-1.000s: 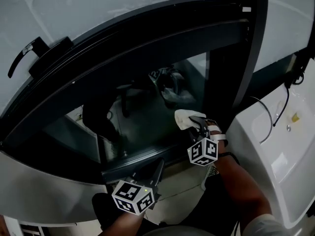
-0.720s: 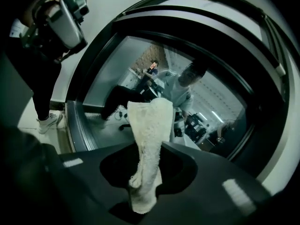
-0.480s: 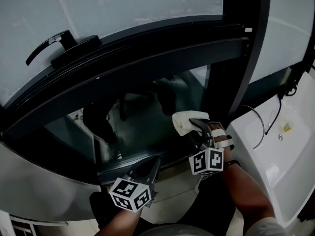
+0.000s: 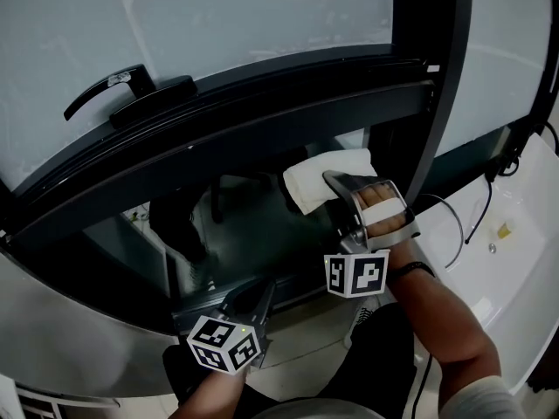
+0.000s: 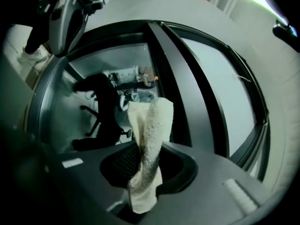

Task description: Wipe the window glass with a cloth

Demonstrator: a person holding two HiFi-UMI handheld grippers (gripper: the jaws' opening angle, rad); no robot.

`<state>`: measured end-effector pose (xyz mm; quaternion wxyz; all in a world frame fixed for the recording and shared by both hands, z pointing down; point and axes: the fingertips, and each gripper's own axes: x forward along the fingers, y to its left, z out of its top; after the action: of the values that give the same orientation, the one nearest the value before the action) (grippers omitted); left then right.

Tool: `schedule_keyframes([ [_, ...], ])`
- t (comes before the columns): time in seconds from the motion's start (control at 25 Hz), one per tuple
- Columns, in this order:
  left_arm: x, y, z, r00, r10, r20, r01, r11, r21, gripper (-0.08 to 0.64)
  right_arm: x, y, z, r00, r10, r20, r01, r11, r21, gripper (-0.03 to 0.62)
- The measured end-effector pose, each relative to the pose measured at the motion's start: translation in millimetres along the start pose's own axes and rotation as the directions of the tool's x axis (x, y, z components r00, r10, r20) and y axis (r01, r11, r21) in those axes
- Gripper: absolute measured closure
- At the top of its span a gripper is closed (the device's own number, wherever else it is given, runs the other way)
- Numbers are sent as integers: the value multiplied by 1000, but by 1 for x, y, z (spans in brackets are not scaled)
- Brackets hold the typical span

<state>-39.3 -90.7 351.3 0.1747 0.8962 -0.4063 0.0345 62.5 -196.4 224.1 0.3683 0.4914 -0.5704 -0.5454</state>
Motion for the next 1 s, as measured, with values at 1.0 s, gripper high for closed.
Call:
schedule_keyframes([
  [1.0, 1, 20, 1, 1000, 4, -3, -4, 1000, -31, 543, 70, -25, 4, 990, -142, 2, 141, 989, -46, 505],
])
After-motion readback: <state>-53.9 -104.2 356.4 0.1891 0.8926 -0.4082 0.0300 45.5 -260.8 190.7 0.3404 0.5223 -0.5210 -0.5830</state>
